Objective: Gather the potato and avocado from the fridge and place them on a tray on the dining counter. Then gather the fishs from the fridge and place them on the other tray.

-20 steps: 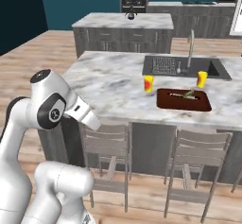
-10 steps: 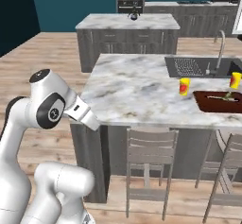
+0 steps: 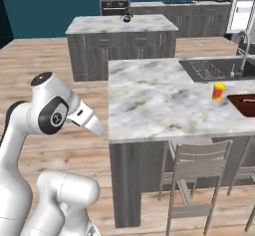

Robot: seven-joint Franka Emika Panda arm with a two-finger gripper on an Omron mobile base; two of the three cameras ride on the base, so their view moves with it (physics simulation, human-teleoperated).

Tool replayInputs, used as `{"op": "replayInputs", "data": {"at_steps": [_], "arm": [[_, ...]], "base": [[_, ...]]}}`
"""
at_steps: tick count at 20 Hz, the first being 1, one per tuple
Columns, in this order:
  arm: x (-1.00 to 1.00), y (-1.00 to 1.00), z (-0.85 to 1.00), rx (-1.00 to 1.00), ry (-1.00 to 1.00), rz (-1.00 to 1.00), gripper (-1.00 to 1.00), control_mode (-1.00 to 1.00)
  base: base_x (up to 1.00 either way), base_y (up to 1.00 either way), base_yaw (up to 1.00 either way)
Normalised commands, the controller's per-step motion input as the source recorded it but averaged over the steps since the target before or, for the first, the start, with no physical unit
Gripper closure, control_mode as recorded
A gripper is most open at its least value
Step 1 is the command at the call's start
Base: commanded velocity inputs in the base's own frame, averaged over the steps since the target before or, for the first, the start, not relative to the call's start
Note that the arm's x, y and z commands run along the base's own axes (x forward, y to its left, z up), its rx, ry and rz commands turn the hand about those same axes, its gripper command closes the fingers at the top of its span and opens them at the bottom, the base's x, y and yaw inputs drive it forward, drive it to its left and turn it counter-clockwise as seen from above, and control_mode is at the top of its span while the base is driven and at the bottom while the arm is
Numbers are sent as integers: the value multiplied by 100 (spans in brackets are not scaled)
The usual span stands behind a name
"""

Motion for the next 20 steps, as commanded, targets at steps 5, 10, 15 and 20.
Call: {"op": "replayInputs", "data": {"at_steps": [5,10,15,20], "arm": [[0,0,0,0,0,0,-100,100],[0,0,0,0,0,0,-100,100],[0,0,0,0,0,0,-100,100],[0,0,0,0,0,0,-100,100]], "base": [[14,100,-37],[33,100,-37],[30,100,-35],[28,100,-34]]}}
